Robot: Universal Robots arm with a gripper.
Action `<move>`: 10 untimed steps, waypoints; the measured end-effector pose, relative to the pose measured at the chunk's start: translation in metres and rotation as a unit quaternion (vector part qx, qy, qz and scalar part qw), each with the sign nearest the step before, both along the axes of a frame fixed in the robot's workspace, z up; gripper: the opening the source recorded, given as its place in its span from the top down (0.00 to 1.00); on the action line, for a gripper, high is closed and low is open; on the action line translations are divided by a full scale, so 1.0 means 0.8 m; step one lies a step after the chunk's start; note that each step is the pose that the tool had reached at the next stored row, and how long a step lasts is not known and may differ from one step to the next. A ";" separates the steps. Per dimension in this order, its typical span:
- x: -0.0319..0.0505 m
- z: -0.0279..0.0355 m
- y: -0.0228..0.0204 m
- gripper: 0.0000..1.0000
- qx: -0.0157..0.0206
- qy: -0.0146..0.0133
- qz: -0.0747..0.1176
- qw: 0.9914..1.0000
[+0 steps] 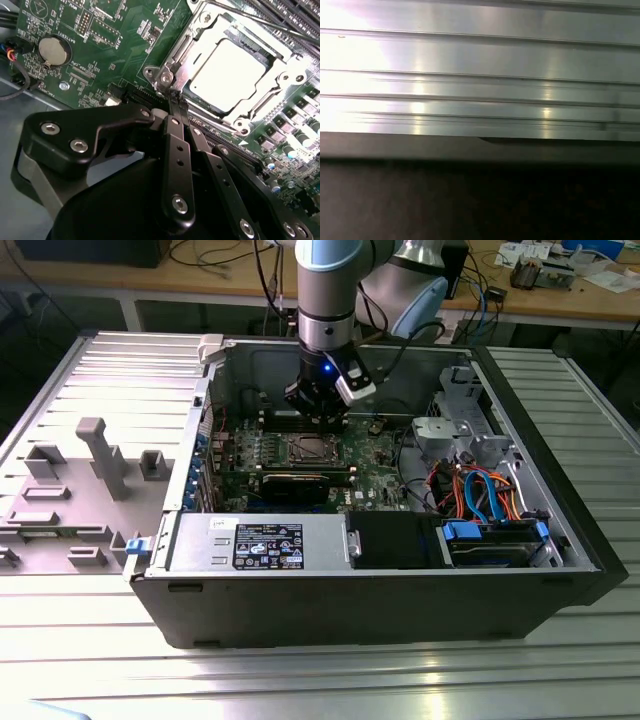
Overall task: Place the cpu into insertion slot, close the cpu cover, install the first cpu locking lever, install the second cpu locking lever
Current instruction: 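Install the first cpu locking lever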
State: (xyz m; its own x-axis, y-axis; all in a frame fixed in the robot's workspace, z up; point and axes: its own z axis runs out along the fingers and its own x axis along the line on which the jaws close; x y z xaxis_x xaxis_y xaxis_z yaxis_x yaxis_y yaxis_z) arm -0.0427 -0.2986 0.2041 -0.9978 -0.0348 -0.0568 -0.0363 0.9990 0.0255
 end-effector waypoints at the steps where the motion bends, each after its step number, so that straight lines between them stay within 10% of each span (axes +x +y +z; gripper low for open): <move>1: 0.000 0.0015 0.0000 0.89 0.000 0.000 0.000 1.000; 10: 0.000 0.0053 -0.0035 0.89 -0.007 0.000 0.000 1.000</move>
